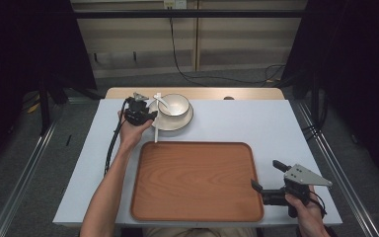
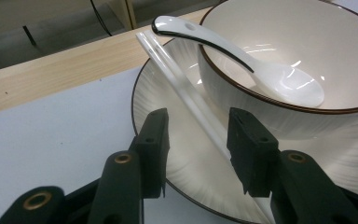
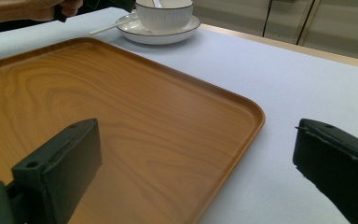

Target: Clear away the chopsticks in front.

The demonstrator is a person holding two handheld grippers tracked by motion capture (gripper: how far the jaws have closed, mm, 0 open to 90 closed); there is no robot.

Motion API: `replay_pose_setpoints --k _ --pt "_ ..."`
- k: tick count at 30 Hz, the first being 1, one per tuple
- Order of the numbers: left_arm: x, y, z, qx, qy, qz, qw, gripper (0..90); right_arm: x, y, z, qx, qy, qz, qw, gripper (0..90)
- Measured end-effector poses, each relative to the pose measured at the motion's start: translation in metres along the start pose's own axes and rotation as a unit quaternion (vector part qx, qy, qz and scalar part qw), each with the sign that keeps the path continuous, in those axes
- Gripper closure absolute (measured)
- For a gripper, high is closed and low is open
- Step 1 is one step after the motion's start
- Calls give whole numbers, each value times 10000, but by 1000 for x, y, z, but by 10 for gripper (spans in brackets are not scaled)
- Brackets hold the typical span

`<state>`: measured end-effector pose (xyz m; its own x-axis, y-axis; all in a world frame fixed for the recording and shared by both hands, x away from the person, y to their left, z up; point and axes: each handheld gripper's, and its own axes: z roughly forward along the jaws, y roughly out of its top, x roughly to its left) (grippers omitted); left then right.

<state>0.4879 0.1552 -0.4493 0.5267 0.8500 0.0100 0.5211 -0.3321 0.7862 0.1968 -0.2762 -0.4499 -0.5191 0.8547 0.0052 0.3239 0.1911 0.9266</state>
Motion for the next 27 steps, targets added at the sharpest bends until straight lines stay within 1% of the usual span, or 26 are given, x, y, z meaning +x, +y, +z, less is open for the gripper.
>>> replay_pose_setpoints --k 1,2,3,4,5,8,9,10,11,13,14,16,17,18,19,20,21,22,25,26,27 --pt "0 0 0 0 0 0 10000 588 0 0 0 0 0 0 10000 7" --pt "-1 0 2 -30 -1 -65 10000 588 0 0 0 2 -2 -7 10000 7" --pt "-2 -1 2 12 -31 -66 10000 588 0 0 0 -4 2 -4 10000 7" --pt "-2 -1 3 52 -28 17 10000 588 0 0 0 -7 -2 -15 10000 8" --pt "-3 -2 4 63 -10 -16 10000 588 0 0 0 -23 -4 -18 10000 8" --pt "-5 -4 8 104 -50 -4 9999 609 0 0 -1 -40 -15 -24 10000 7" --pt "-6 -4 9 83 -25 -15 10000 616 0 0 -1 -41 -16 -21 10000 7" --pt "-5 -4 8 140 -9 62 9999 621 0 0 -1 -42 -10 -26 10000 7" --pt "-6 -4 9 89 8 -61 9999 632 0 0 -1 -44 -3 -17 10000 7" --pt "-6 -4 10 102 -20 -59 9999 652 0 0 -1 -40 7 -18 10000 8" --pt "-6 -4 10 167 78 -7 9998 656 0 0 -1 -35 -13 1 10000 8" --pt "-4 -4 11 228 126 33 9997 698 0 0 -1 -23 5 -6 10000 7" --pt "-4 -4 12 222 249 8 9994 699 0 0 -1 -25 5 0 10000 7" --pt "-4 -4 14 248 317 63 9992 699 0 0 -1 -21 7 5 10000 7" --pt "-5 -5 17 200 273 -97 9994 698 0 0 -1 -21 9 1 10000 7" --pt "-5 -5 17 200 273 -97 9994 702 0 0 -1 -21 9 1 10000 7" --pt "-4 -5 19 301 342 -127 9989 716 0 0 -1 -20 26 0 10000 7" --pt "-4 -5 20 269 295 -193 9990 739 0 0 0 -9 43 -8 10000 6" --pt "-4 -3 22 301 269 -228 9989 739 0 0 0 -12 46 -9 10000 7" --pt "-3 -2 23 336 273 -170 9989 735 0 0 0 -12 54 -6 10000 7" --pt "-3 0 22 399 329 -125 9986 730 0 0 0 -19 49 -8 10000 7"
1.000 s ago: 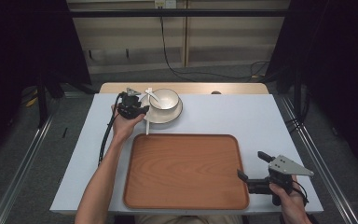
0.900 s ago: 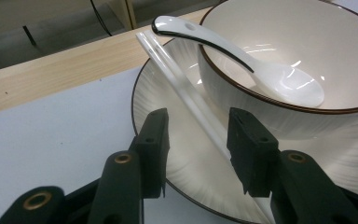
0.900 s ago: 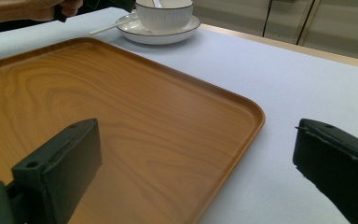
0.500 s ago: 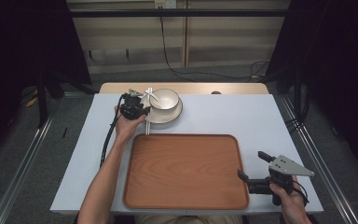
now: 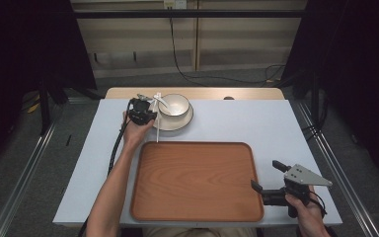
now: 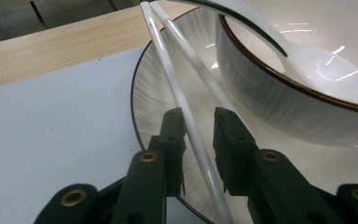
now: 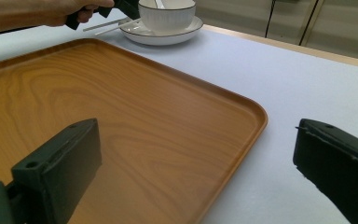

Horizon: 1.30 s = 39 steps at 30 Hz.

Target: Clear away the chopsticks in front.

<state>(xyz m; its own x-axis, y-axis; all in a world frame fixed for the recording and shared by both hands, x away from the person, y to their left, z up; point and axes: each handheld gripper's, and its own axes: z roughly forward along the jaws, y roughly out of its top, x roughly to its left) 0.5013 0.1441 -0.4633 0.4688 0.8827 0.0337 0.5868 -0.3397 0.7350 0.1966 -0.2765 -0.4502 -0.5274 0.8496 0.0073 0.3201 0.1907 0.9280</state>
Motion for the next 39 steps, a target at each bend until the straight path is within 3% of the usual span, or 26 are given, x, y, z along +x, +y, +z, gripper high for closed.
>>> replay_pose_setpoints --k 2,3,4,7,9,10,12,14,15,16,17,23,24,28,30,32,33,34,37,39 --pt "-1 2 2 -10 -24 -129 9999 729 0 0 0 9 9 22 10000 7" --pt "-1 2 2 -10 -24 -129 9999 726 0 0 0 9 9 22 10000 7" --pt "0 4 3 205 67 35 9998 720 0 0 0 3 17 0 10000 7" --pt "-2 4 6 142 97 -43 9998 711 0 -1 0 8 21 9 10000 6" --pt "0 5 6 230 64 23 9997 710 -1 -1 0 7 9 18 10000 6" --pt "-2 6 9 195 219 -28 9996 703 -1 -1 0 17 -3 32 10000 6" --pt "-1 6 9 232 185 -43 9996 702 -1 -1 1 17 -5 31 10000 6" --pt "0 7 10 198 243 -122 9994 712 -1 -1 1 21 7 14 10000 6" --pt "1 8 11 139 164 -264 9994 717 -1 -1 1 25 6 -17 10000 6" --pt "1 8 11 139 164 -264 9994 722 -1 -1 1 25 6 -17 10000 6" --pt "0 9 11 108 301 -333 9989 748 -1 -1 0 24 -1 -1 10000 6" --pt "-1 10 12 117 237 -550 9981 793 -1 -1 0 27 22 -4 10000 6" --pt "-2 9 13 112 406 -617 9972 809 -1 -1 -1 8 41 26 10000 6" --pt "-3 9 14 69 302 -750 9967 820 -1 -1 -1 12 43 28 10000 6" --pt "-3 10 12 95 374 -727 9966 823 -1 -1 -1 7 45 29 10000 6" --pt "-1 10 11 178 275 -668 9972 824 -1 -1 -1 11 49 33 10000 6" --pt "-2 9 11 104 349 -747 9965 825 -2 -1 -1 9 45 32 10000 6" --pt "1 9 10 75 253 -841 9961 825 -2 -1 -1 8 44 31 10000 6" --pt "2 9 8 24 293 -842 9960 825 -1 -1 -1 4 49 30 10000 6" --pt "7 8 4 -5 190 -896 9958 825 -2 -1 -1 -6 43 27 10000 6"
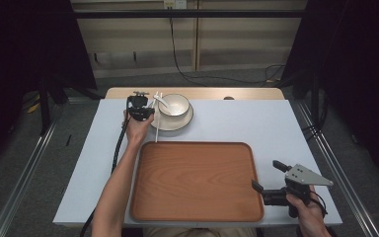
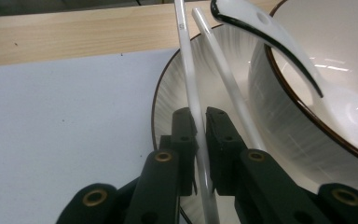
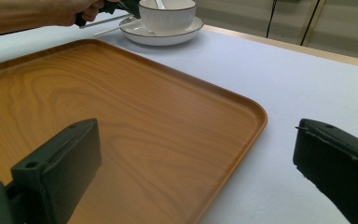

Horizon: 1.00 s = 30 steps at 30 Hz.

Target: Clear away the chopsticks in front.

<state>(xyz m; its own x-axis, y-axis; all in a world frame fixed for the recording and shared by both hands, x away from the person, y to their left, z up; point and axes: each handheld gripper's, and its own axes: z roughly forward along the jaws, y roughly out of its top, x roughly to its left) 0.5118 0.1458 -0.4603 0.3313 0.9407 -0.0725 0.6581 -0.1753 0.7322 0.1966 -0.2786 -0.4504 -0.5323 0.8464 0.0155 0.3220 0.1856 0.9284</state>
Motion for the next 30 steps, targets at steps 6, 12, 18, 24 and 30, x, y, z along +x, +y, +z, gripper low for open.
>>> replay_pose_setpoints --k 6,12,18,24,30 --pt "8 -4 -9 -136 -164 -321 9993 826 0 0 0 -1 -1 0 10000 6" --pt "11 -7 -20 -141 -125 -161 9997 826 0 0 0 6 -5 2 10000 6" --pt "9 -14 -31 -186 -20 -232 9996 826 0 0 0 11 8 0 10000 6" --pt "6 -25 -44 -233 86 -97 9996 851 0 0 1 -11 8 -11 10000 6" --pt "3 -30 -53 -226 53 -239 9994 852 0 1 0 -42 2 -21 10000 6"
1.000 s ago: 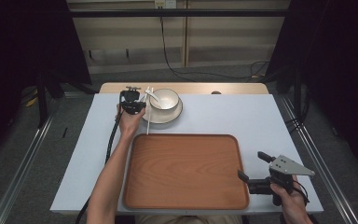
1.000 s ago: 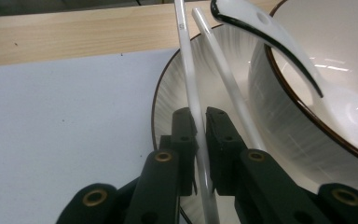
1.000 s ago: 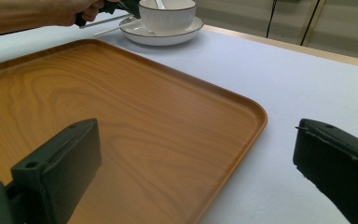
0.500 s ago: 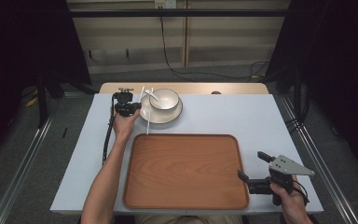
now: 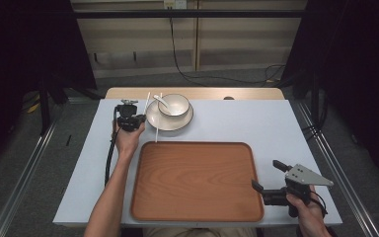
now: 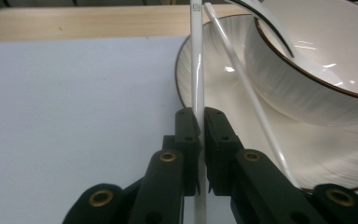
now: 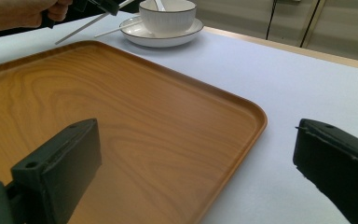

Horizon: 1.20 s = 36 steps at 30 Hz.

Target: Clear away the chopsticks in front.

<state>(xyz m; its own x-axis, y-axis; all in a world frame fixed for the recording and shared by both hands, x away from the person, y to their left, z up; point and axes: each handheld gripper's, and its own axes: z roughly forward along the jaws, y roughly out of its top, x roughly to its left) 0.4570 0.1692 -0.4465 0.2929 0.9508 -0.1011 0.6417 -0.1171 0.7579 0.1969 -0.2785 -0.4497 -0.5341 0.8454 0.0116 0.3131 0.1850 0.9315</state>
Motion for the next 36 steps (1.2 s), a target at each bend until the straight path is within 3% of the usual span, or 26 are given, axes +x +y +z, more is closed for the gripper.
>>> replay_pose_setpoints --k 1,3,4,5,6,8,9,11,12,14,16,19,22,31,32,34,36 --pt "-2 -1 -1 33 77 1 10000 851 0 0 0 -15 -14 12 10000 6" --pt "-5 -3 -5 3 28 -13 10000 852 1 0 0 1 9 14 10000 6" --pt "-9 -4 -6 -17 167 138 9998 852 1 0 -1 -8 -7 24 10000 6" --pt "-13 -8 -10 -52 59 -91 9999 852 1 0 -1 4 1 23 10000 6" --pt "-14 -10 -12 -93 23 -173 9998 852 0 0 0 -15 -7 10 10000 6" --pt "-16 -12 -14 -86 81 -126 9999 852 0 0 0 -18 -6 12 10000 6" --pt "-19 -16 -18 -61 -115 -92 9999 852 1 0 -1 -8 -15 24 10000 6" --pt "-21 -18 -23 -121 -18 -29 9999 851 1 0 -1 -9 -10 17 10000 6" --pt "-22 -18 -31 -195 -128 -101 9997 852 1 0 -1 -15 -15 35 10000 6" --pt "-22 -18 -40 -215 -21 -45 9998 852 0 0 0 -20 3 9 10000 6" --pt "-23 -20 -46 -196 -108 -103 9997 851 1 0 0 -3 3 6 10000 6" --pt "-27 -23 -51 -253 6 -69 9997 851 1 0 -1 -19 -12 -8 10000 6" --pt "-33 -31 -59 -355 -128 41 9993 852 1 0 -1 -38 -6 -17 10000 6" --pt "-42 -49 -71 -454 -285 -29 9986 851 2 1 -1 -73 -35 -41 10000 6" --pt "-42 -54 -74 -466 -533 -154 9974 851 3 1 -1 -69 -41 -28 10000 6" --pt "-44 -58 -79 -504 -363 -106 9980 851 3 1 -1 -73 -29 -36 10000 6" --pt "-44 -61 -81 -480 -405 -110 9980 851 3 1 -1 -74 -28 -35 10000 6"
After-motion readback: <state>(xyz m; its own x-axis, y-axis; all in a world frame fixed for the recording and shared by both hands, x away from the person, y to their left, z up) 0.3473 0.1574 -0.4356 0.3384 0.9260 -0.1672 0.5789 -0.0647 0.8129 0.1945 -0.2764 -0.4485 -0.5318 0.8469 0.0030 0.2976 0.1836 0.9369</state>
